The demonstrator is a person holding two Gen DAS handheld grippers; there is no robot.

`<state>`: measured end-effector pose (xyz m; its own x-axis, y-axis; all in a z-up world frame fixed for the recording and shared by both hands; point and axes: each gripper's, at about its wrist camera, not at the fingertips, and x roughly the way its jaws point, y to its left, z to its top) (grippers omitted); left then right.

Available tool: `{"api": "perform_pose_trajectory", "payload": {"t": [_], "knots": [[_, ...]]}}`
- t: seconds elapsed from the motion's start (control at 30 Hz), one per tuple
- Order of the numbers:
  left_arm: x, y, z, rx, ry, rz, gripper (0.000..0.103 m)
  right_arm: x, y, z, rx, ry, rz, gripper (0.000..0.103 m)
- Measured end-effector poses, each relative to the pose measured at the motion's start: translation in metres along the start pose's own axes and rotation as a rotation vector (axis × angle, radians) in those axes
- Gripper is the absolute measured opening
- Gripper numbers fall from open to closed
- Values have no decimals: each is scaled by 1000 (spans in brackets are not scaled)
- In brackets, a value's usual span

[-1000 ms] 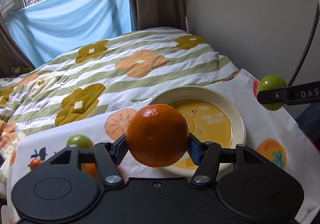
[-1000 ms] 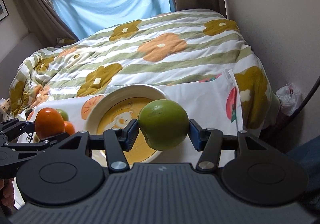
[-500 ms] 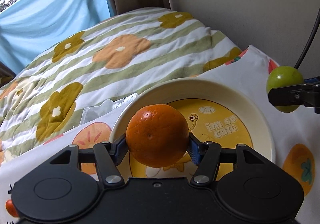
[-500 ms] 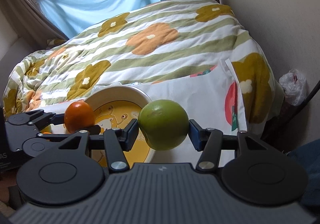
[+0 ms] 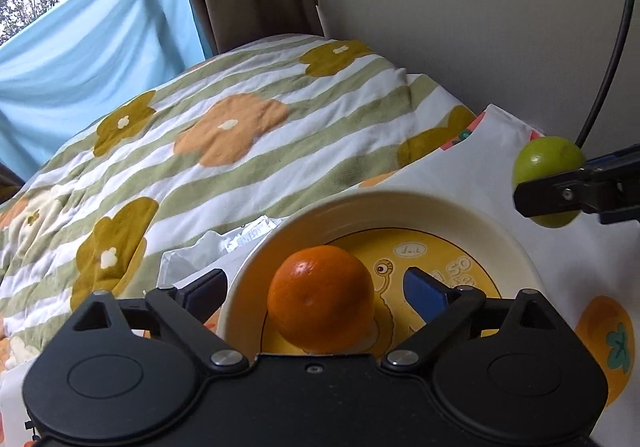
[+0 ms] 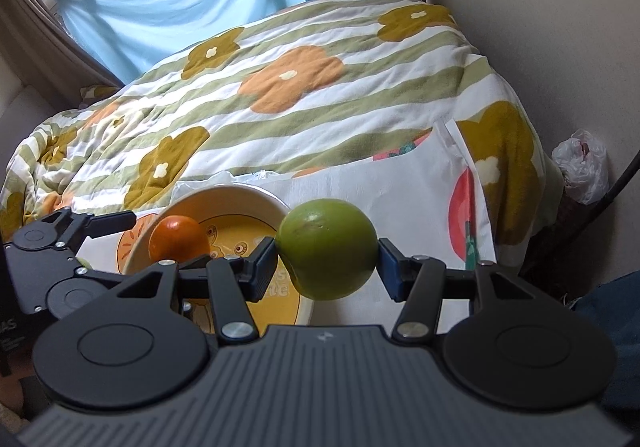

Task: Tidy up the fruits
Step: 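Carry the orange and green apple into the duck bowl with both tools, then open both tools to release the fruits in the bowl and withdraw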

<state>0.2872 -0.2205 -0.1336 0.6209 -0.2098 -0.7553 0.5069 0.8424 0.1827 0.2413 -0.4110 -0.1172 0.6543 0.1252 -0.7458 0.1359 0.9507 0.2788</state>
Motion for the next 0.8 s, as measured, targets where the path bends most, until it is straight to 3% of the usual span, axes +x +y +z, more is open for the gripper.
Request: {"api": "perform_pose_trajectory", "payload": {"t": [0.23,0.8], "knots": [[-16,12,-13,-40,18,-1,97,9,16,5,-60,0,25,69],[-59,29,-53,-176,56,31,97,60,66,-11,-475,-8,147,69]]}}
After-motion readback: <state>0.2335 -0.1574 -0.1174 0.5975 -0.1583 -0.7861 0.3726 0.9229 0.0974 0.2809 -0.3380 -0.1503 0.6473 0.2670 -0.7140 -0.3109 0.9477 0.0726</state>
